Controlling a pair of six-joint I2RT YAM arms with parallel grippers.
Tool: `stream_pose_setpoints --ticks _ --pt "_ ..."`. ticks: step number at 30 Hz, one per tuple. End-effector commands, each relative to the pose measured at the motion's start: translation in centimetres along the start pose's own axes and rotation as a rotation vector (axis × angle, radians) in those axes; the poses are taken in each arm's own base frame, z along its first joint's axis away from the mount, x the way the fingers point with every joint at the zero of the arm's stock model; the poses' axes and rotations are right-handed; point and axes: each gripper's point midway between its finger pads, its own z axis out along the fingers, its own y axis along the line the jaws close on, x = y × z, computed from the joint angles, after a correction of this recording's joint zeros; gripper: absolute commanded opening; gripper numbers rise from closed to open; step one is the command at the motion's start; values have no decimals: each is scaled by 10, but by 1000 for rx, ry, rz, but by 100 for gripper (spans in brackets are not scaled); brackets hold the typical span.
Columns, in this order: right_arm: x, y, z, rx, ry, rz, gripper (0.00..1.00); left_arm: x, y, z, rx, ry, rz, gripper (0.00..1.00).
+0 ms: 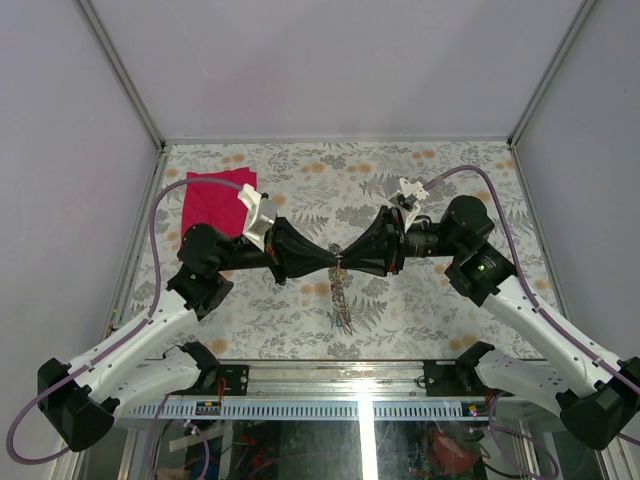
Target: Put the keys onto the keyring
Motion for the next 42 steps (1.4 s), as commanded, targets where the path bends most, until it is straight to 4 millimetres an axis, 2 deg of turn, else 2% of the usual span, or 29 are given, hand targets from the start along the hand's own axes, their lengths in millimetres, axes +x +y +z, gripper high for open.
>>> stream_pose_setpoints --ticks 1,4,7,8,11,16,20,26,30,31,32,33,37,42 --pt "-13 6 5 -25 -36 -54 27 -34 -10 1 23 -77 101 0" --pt "-14 8 6 -34 -40 -60 18 -33 -10 2 22 -77 99 0" --pt "-18 11 6 -41 -51 -73 1 -33 -10 1 22 -76 98 0" --pt "-19 12 5 -45 -52 -81 0 -33 -9 2 20 -76 99 0" --pt "-22 14 2 -30 -46 -126 0 -32 -9 1 15 -77 96 2" --pt "-10 1 -8 76 82 -155 0 -31 -6 0 -6 -83 97 20" --pt "-3 -10 -19 165 199 -168 0 -31 -2 -1 -37 -82 100 28" --pt "6 -20 -35 286 393 -157 0 -26 6 -2 -72 -48 95 29" --pt "1 -20 -39 351 526 -165 0 -20 9 0 -74 -22 94 29" --pt "8 -21 -41 363 575 -150 0 -18 10 1 -78 -14 96 29" --pt "3 -19 -40 374 599 -159 0 -18 10 2 -81 -8 101 29" --pt "10 -19 -41 381 648 -148 0 -16 11 3 -83 3 105 29" --pt "11 -17 -38 394 753 -154 0 -10 10 9 -77 37 120 29" --pt "1 -11 -31 378 752 -187 0 -7 9 10 -69 46 131 29"
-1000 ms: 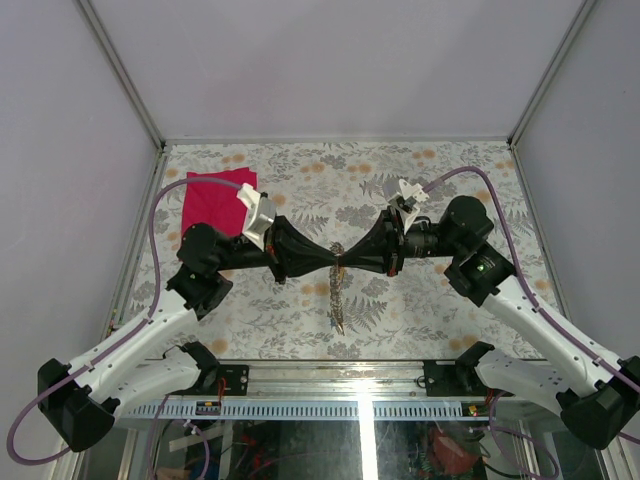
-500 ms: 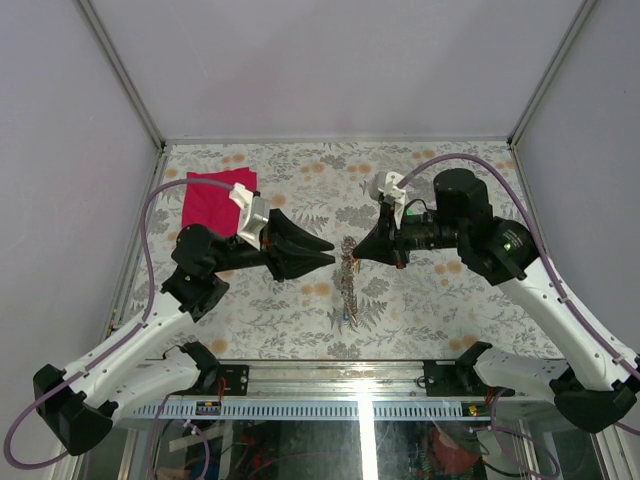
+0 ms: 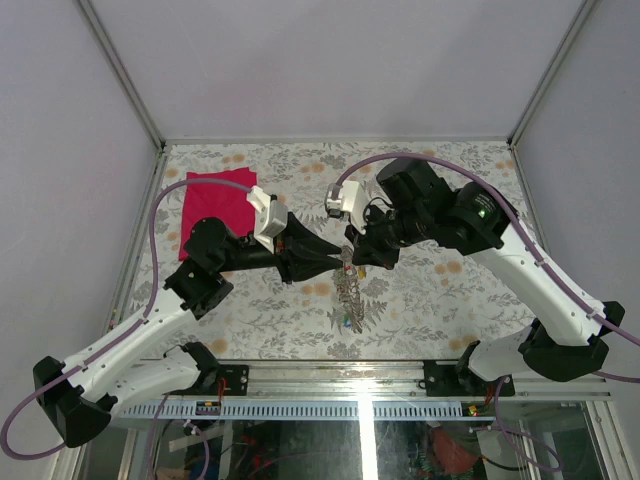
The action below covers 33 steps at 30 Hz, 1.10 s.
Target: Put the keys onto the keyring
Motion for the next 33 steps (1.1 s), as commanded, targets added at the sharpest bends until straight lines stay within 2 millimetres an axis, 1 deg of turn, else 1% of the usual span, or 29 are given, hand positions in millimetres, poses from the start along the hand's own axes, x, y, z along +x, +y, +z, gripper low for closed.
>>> stream_pose_setpoints --ticks 1,4,11,24,33 --pt "-10 2 -20 40 -14 -53 0 -10 0 2 -3 -10 61 29" --pt "-15 6 -22 27 -32 -67 0 -7 -1 3 4 4 65 30" --pt "-18 12 -19 -3 -42 -84 0 -2 1 7 13 26 60 33" --pt "-23 13 -16 -16 -70 -105 0 4 3 14 25 43 53 33" --pt "-23 14 -11 -32 -73 -107 0 3 3 17 30 42 59 31"
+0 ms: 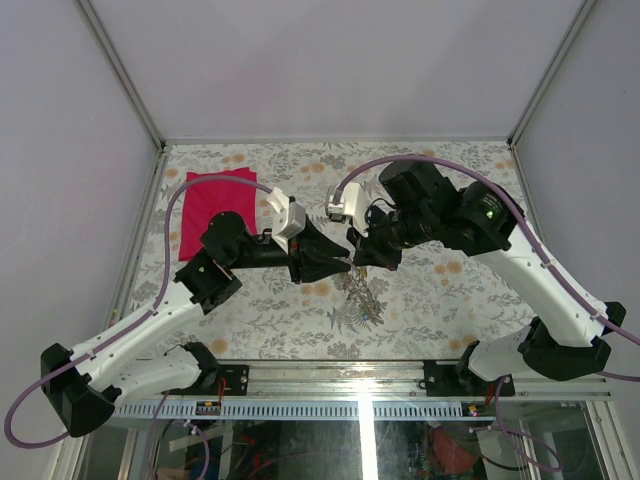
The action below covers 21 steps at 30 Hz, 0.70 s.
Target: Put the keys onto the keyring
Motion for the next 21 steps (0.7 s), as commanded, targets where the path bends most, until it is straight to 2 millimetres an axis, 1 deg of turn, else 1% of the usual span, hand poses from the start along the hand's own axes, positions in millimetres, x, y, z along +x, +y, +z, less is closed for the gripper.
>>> stream_pose_setpoints --ticks 1,6,11,13,15,17,18,21 --pt "-19 3 -2 -11 -82 -46 0 -21 -3 3 14 -41 63 31" --pt "-18 4 -1 -16 -82 -44 0 -21 -3 4 17 -41 63 23" --pt "-19 4 -2 -13 -90 -45 0 -20 -5 4 23 -36 62 8" --pt "-20 4 -3 -10 -98 -47 0 -18 -6 5 35 -28 58 5" --pt "-21 5 -5 -6 -106 -50 0 -17 -8 5 46 -19 55 5" --pt "-21 5 -6 -3 -110 -50 0 -14 -7 6 52 -6 50 16" --pt "-22 4 -6 -1 -114 -52 0 -13 -8 6 52 -3 49 18" --pt "-23 5 -7 0 -118 -51 0 -12 -7 6 50 -1 48 18"
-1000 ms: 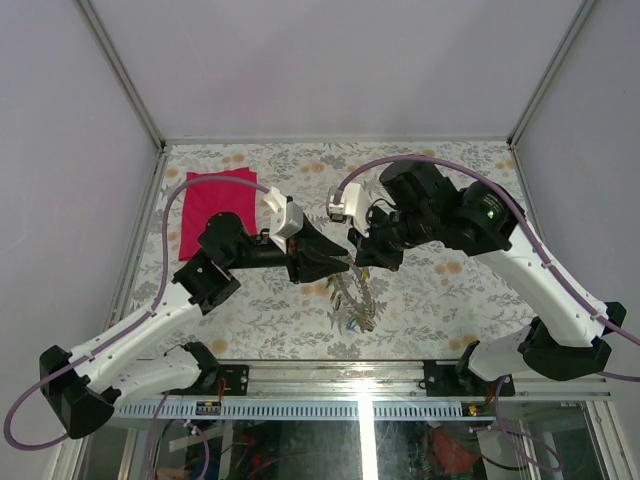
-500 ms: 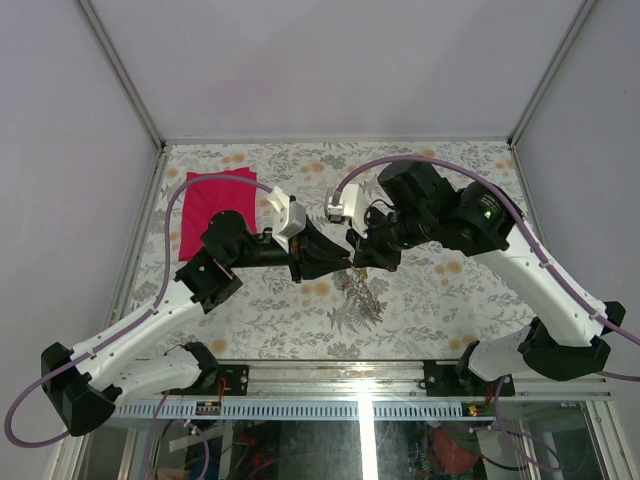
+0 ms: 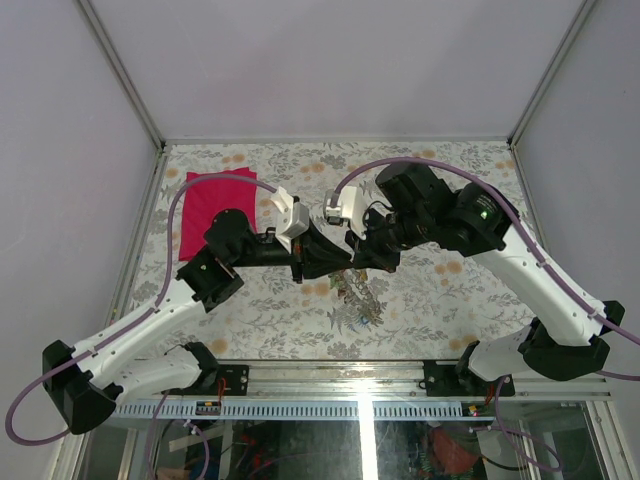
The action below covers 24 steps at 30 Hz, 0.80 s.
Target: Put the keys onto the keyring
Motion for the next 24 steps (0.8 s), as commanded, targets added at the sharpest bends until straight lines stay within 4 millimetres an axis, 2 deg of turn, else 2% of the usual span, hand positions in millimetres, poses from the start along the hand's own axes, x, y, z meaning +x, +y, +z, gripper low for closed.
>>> stream_pose_setpoints --ticks 1,6,8,12,13,16,18,21,24 --pt "-27 4 -14 14 -132 -57 0 -13 -5 3 25 -19 42 17" --pt "-28 4 -15 17 -138 -58 0 -13 -5 3 25 -16 42 8" --pt "-29 4 -17 22 -144 -59 0 -12 -5 3 25 -12 42 1" --pt "-30 3 -20 40 -162 -55 0 -13 -6 2 23 -16 43 0" --pt "-30 2 -20 45 -168 -53 2 -14 -7 1 19 -23 44 0" --pt "-31 2 -24 68 -205 -53 22 -23 -7 -3 -4 -66 52 0" --pt "-33 2 -30 90 -242 -55 30 -31 -10 -7 -14 -110 61 0" --pt "-40 0 -39 132 -322 -57 39 -38 -13 -13 -27 -156 66 0" --pt "-46 -4 -53 195 -408 -39 43 -42 -15 -17 -22 -187 54 0"
